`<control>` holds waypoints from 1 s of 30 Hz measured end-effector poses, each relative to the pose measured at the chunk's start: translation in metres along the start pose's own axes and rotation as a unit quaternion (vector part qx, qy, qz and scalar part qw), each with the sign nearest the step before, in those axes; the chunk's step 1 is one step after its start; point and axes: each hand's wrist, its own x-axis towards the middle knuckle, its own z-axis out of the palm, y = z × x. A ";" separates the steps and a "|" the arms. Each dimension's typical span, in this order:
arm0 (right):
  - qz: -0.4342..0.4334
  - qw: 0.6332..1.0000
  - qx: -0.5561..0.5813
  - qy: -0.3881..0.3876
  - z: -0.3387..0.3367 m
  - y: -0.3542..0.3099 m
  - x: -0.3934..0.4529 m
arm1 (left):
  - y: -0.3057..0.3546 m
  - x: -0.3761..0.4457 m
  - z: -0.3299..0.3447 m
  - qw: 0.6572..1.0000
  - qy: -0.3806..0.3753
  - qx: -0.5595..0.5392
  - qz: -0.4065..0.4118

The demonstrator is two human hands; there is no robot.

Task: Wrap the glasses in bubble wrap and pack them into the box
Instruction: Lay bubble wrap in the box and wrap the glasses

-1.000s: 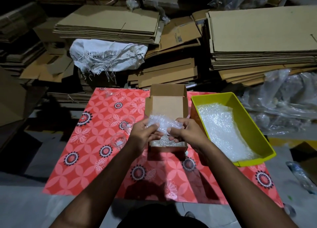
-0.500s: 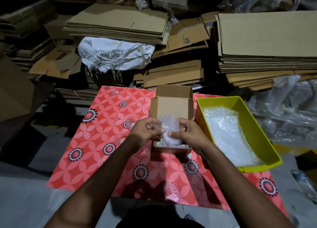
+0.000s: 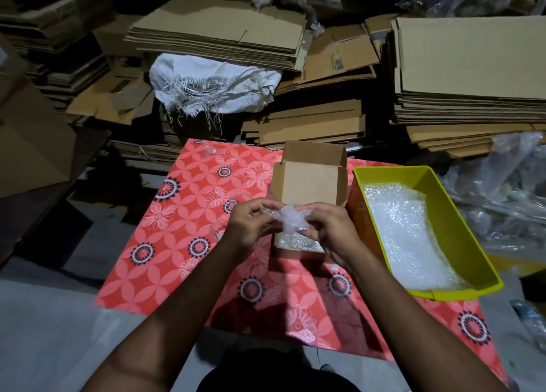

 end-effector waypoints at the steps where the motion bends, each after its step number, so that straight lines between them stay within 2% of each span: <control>1: 0.011 1.000 0.018 -0.003 0.001 0.000 0.001 | -0.001 -0.001 -0.002 1.000 0.003 -0.021 -0.008; 3: 0.014 1.000 -0.002 -0.011 0.002 0.003 0.005 | -0.002 -0.004 -0.007 0.998 0.011 -0.062 -0.028; 5: -0.006 0.997 -0.073 -0.010 0.003 0.010 0.009 | -0.003 -0.007 -0.012 0.997 0.021 -0.071 -0.029; 8: -0.035 0.990 -0.137 -0.005 0.010 0.020 0.014 | -0.009 -0.012 -0.023 0.999 0.033 -0.034 0.008; 12: 0.011 0.990 -0.144 -0.008 0.016 0.035 0.020 | -0.022 -0.017 -0.044 0.997 0.070 0.027 0.017; 14: 0.013 0.981 -0.190 -0.036 0.018 0.043 0.026 | -0.030 -0.019 -0.059 0.994 0.087 0.063 0.019; 16: -0.002 0.972 -0.236 -0.017 0.022 0.045 0.037 | -0.036 -0.023 -0.078 0.986 0.124 0.104 0.028; 19: -0.037 0.949 -0.313 0.018 0.030 0.047 0.058 | -0.043 -0.031 -0.111 0.973 0.172 0.151 0.037; 22: -0.059 0.917 -0.393 0.038 0.046 0.056 0.074 | -0.057 -0.032 -0.142 0.955 0.183 0.232 0.030; 26: -0.110 0.885 -0.451 0.030 0.079 0.070 0.086 | -0.076 -0.017 -0.162 0.947 0.129 0.295 -0.009; 30: -0.164 0.828 -0.535 -0.040 0.106 0.086 0.092 | -0.083 0.003 -0.164 0.948 0.092 0.304 0.005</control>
